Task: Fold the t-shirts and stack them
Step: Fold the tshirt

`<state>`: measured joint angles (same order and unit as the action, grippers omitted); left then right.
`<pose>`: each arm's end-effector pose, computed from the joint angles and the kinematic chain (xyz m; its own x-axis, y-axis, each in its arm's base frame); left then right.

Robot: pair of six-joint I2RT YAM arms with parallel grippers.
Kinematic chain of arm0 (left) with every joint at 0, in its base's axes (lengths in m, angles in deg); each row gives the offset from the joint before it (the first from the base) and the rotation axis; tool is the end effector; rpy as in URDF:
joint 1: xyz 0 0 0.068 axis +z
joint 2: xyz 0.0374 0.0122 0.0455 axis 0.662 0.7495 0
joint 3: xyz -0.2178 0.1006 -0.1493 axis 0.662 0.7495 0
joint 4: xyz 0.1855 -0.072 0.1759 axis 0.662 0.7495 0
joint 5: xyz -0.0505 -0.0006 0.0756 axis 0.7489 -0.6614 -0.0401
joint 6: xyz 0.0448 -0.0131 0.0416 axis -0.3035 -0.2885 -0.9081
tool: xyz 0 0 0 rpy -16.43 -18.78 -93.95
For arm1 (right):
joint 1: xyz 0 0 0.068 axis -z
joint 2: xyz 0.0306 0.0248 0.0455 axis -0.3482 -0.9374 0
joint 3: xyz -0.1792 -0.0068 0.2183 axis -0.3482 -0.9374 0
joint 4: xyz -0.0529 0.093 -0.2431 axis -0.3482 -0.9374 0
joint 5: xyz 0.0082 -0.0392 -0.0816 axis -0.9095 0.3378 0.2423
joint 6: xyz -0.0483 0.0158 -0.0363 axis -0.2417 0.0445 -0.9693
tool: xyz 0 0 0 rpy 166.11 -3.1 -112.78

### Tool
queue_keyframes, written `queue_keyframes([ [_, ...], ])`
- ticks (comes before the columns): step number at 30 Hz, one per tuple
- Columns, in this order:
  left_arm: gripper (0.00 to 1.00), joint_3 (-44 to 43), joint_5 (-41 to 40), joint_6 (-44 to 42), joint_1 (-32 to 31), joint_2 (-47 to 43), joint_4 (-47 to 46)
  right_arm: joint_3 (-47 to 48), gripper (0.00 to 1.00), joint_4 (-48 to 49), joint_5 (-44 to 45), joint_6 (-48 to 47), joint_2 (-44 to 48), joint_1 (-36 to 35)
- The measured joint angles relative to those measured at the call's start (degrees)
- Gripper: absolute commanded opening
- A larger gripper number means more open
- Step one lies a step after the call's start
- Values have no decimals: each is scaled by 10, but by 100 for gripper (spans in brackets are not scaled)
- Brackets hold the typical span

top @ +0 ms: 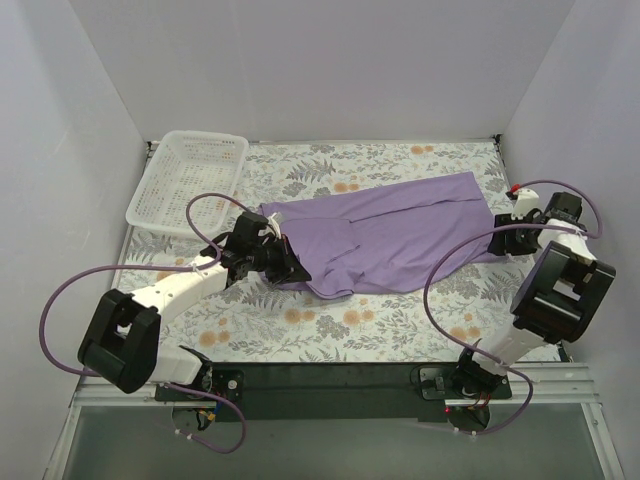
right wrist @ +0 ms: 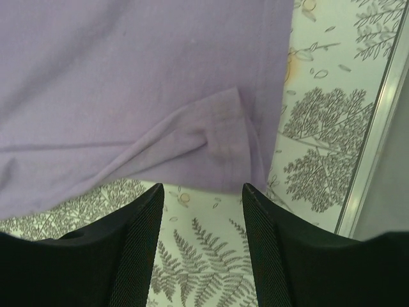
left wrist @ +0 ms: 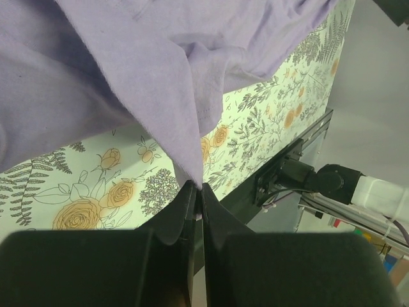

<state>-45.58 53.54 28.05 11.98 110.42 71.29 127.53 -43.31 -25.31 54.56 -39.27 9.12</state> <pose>0.2286 -0.1555 0.2002 -0.7762 -0.5612 0.2874 -0.5706 0.4314 -0.6988 0.2973 -0.1469 0.1970 -0.7804 -0.1251 -0.6127 -0.1633 0.9866 0.0066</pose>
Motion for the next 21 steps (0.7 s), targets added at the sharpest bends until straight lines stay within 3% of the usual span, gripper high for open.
queue_keyframes([
  [21, 0, 18, -9, 24, 0, -18, 2, 102, 52, 30, -20, 69, -122, -19],
])
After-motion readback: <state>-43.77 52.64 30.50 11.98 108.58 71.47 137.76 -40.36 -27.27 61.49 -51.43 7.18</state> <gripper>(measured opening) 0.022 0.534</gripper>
